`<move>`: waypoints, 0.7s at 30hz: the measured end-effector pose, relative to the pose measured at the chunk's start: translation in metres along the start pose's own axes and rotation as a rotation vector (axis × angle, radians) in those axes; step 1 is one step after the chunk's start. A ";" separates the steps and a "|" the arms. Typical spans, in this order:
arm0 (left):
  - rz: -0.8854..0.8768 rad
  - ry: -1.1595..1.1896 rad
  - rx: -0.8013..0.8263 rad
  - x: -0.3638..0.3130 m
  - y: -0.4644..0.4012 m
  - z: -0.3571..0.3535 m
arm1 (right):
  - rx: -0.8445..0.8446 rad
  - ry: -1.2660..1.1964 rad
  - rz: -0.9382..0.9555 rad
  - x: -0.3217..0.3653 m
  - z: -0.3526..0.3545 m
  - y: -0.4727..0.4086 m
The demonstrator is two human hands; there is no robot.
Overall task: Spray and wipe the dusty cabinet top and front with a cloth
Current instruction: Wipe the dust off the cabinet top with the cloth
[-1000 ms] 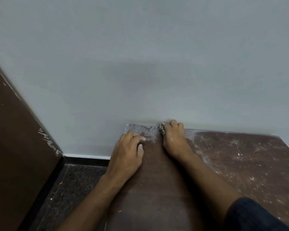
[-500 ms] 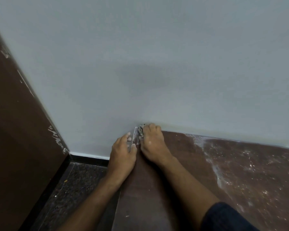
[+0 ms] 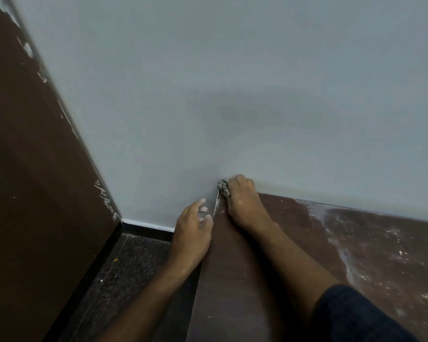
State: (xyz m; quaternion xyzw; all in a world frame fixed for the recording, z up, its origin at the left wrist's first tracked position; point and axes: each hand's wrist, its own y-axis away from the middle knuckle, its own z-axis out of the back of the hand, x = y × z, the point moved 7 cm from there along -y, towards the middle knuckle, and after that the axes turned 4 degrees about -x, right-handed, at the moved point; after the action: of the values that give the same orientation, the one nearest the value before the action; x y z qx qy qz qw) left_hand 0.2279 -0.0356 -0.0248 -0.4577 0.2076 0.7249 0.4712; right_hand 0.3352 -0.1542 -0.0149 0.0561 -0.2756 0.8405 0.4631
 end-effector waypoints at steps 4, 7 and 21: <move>0.086 0.077 -0.056 0.001 0.003 -0.004 | 0.036 -0.102 0.105 0.035 0.002 0.019; 0.144 0.164 -0.164 0.004 0.006 -0.002 | 0.119 -0.232 0.303 0.055 0.011 0.056; -0.047 0.043 -0.118 -0.008 -0.007 0.008 | 0.143 -0.250 0.279 0.054 0.020 0.055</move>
State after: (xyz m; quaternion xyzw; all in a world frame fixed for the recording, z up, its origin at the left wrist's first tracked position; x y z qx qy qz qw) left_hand 0.2313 -0.0302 -0.0135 -0.5050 0.1639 0.7144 0.4559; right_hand 0.2569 -0.1475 -0.0022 0.1543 -0.2758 0.9004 0.2990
